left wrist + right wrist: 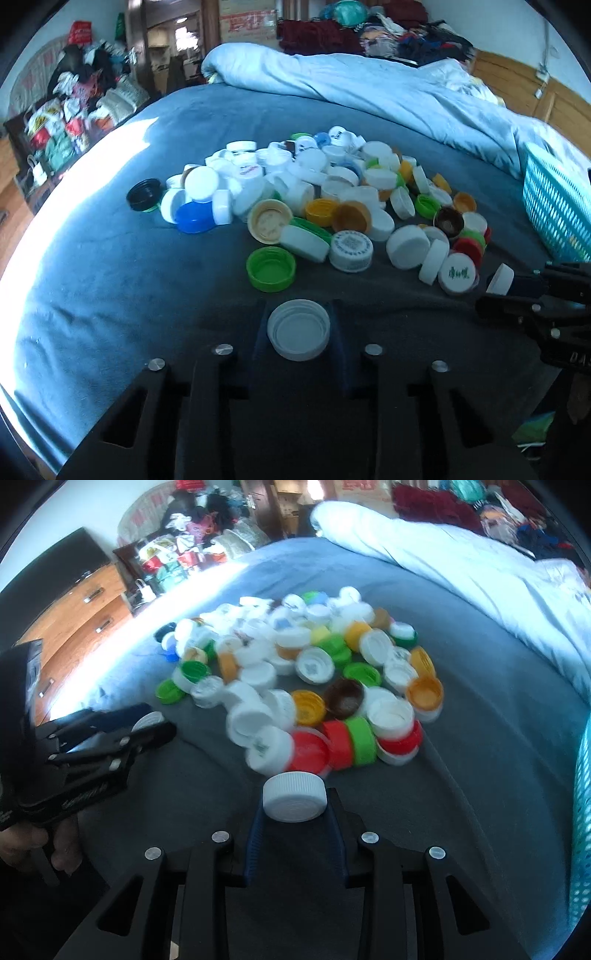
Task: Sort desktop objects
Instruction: 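Carry both held white caps over the light-blue basket with both tools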
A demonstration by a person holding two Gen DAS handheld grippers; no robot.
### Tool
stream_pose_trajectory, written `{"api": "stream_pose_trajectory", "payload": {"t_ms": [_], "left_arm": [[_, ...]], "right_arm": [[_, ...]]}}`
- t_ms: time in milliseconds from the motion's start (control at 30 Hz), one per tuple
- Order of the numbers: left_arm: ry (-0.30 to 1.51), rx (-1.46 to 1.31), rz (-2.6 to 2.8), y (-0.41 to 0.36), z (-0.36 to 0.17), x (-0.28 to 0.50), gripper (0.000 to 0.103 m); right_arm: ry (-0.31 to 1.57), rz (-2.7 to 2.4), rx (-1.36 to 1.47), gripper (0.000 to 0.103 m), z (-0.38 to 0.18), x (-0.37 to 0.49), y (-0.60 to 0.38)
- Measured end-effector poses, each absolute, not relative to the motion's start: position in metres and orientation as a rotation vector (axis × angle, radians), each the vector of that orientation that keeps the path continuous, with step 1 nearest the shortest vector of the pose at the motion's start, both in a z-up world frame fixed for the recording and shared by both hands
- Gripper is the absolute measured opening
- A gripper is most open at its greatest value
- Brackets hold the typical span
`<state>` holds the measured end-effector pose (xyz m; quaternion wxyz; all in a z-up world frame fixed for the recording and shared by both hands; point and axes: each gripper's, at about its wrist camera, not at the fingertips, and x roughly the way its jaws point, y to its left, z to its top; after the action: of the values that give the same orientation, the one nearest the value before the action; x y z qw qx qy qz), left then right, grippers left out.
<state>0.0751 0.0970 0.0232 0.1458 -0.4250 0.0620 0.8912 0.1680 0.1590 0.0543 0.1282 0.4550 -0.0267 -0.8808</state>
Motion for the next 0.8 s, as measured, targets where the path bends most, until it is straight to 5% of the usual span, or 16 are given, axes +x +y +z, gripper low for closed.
{"api": "stream_pose_trajectory", "payload": {"t_ms": [467,800], "left_arm": [[0.125,-1.081,2.746,0.121,0.137,0.081,0.027],[0.190,-1.004,2.686,0.179,0.170,0.083,0.027]], "right_arm": [[-0.119,-2.755,1.103,0.034,0.170,0.162,0.192],[-0.141,-2.850,1.035,0.034,0.210,0.181,0.232]]}}
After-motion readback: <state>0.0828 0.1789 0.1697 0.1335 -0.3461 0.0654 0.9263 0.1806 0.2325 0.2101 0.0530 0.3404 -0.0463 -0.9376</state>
